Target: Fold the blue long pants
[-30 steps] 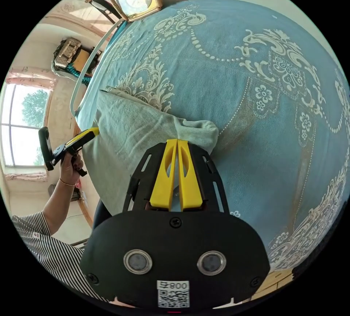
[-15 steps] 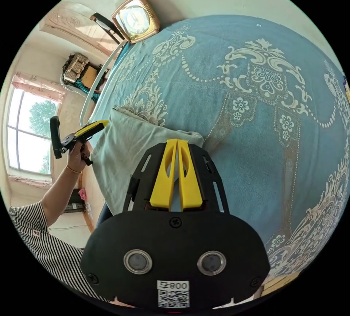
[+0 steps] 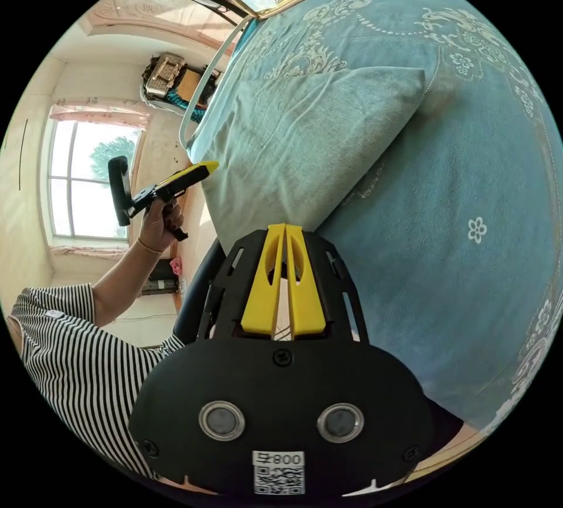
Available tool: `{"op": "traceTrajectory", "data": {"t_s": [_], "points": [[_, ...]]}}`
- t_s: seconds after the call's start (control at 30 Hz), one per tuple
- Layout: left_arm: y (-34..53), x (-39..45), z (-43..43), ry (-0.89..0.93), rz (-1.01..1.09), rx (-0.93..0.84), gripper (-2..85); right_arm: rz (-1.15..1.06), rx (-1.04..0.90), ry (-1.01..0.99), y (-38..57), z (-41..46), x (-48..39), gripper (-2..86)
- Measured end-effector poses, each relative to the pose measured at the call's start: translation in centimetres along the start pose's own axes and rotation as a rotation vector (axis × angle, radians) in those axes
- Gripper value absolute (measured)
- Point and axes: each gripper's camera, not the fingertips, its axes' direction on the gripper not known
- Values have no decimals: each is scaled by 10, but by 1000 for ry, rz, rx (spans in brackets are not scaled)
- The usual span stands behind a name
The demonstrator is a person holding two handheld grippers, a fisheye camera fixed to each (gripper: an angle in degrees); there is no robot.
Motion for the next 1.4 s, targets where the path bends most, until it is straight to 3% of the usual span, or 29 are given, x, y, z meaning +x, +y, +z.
{"op": "traceTrajectory", "data": {"t_s": [0.17,0.23,0.33,0.53,0.63,0.77,0.93,1.2,1.4], "points": [[41,-7,-10,283,13,93,4,130,8,-181,53,-30,26,24],[52,2,-4,308,54,37,6,221,30,-334,75,-32,46,53],[67,4,13,279,45,-37,13,268,7,-408,85,-29,53,94],[71,-42,40,449,-60,-99,51,368,25,-567,88,-26,66,82],[75,-74,56,595,-161,-130,93,385,26,-605,86,-31,62,56],[97,-124,91,1007,-470,-95,126,347,46,-647,85,-58,47,35],[109,-157,119,1198,-657,10,123,261,67,-635,67,-102,10,27],[101,-193,132,1196,-685,43,64,255,75,-617,57,-110,-5,51],[108,-217,141,1222,-720,52,54,409,176,-669,80,-96,6,108]]}}
